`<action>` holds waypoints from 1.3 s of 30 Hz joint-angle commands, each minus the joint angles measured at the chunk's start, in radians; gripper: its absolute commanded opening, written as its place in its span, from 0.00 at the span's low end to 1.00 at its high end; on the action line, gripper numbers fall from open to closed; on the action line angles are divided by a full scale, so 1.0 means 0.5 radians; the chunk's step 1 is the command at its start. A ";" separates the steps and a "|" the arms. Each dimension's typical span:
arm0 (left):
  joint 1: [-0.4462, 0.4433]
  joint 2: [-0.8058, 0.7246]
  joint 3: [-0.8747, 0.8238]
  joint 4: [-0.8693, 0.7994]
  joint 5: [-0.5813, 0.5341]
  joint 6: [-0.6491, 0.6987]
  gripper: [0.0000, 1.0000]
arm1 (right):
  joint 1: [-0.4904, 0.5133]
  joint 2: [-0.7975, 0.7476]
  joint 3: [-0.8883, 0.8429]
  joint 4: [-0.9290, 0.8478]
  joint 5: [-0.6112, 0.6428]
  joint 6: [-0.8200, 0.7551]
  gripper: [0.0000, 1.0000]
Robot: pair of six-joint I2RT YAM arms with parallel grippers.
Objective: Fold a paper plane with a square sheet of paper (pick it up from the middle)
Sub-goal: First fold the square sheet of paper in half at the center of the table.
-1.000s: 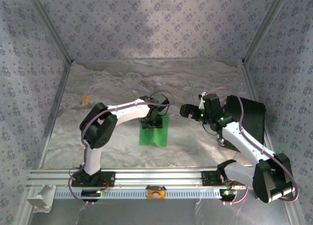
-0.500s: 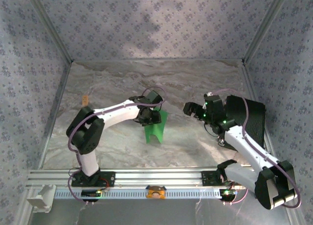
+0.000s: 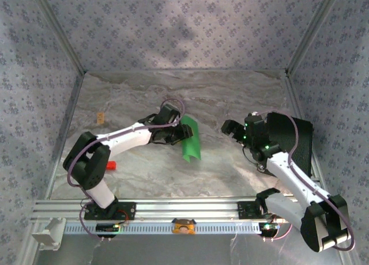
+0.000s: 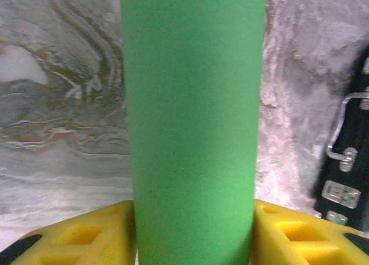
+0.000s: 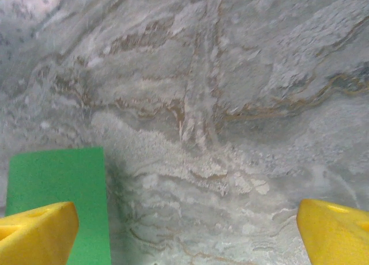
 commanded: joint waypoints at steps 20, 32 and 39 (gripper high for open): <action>0.020 0.172 -0.208 0.885 0.485 -0.314 0.49 | -0.183 -0.159 -0.232 0.402 -0.421 -0.041 0.97; -0.019 0.325 -0.153 0.744 0.547 -0.177 0.49 | -0.187 -0.014 -0.200 0.460 -0.546 -0.034 0.97; 0.016 0.366 -0.213 0.657 0.440 -0.178 0.50 | -0.187 0.045 -0.162 0.432 -0.586 -0.039 0.97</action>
